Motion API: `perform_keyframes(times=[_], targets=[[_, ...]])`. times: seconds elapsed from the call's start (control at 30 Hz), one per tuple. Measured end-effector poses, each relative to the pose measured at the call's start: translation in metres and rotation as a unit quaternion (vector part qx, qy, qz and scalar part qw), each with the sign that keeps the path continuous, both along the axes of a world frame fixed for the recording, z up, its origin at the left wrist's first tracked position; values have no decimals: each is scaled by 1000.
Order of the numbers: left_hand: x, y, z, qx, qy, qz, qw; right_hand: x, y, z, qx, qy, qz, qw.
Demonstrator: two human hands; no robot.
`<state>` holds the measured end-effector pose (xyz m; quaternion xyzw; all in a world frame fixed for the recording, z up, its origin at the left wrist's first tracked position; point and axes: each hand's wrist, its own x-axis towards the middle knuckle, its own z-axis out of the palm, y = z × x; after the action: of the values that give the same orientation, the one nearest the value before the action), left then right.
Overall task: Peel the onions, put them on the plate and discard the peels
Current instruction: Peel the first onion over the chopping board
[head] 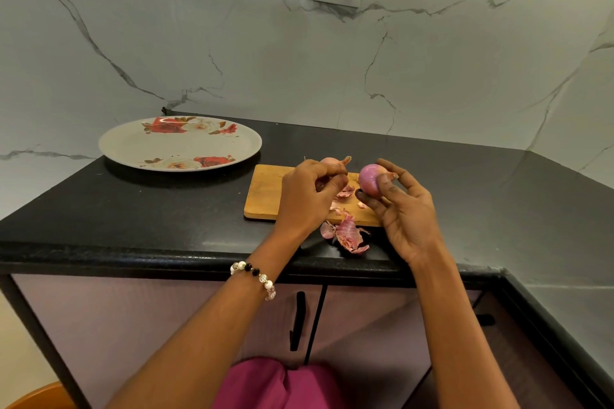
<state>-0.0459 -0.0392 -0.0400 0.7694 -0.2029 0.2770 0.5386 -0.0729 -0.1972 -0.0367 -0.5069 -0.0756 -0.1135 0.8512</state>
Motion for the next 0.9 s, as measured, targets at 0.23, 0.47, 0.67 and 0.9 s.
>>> perform_keyframes(times=[0.23,0.47,0.67,0.9], targets=[[-9,-3,5,37,-11,-51,998,-3,2,-1,-76,-25,8,997],[-7,-1,5,2,19,-84,996,-1,0,-2,-114,-39,-10,993],[-3,2,3,-40,64,-124,989,-5,1,0,-104,-52,8,993],[-4,3,4,-76,80,-130,985,-5,2,0,-84,-50,16,995]])
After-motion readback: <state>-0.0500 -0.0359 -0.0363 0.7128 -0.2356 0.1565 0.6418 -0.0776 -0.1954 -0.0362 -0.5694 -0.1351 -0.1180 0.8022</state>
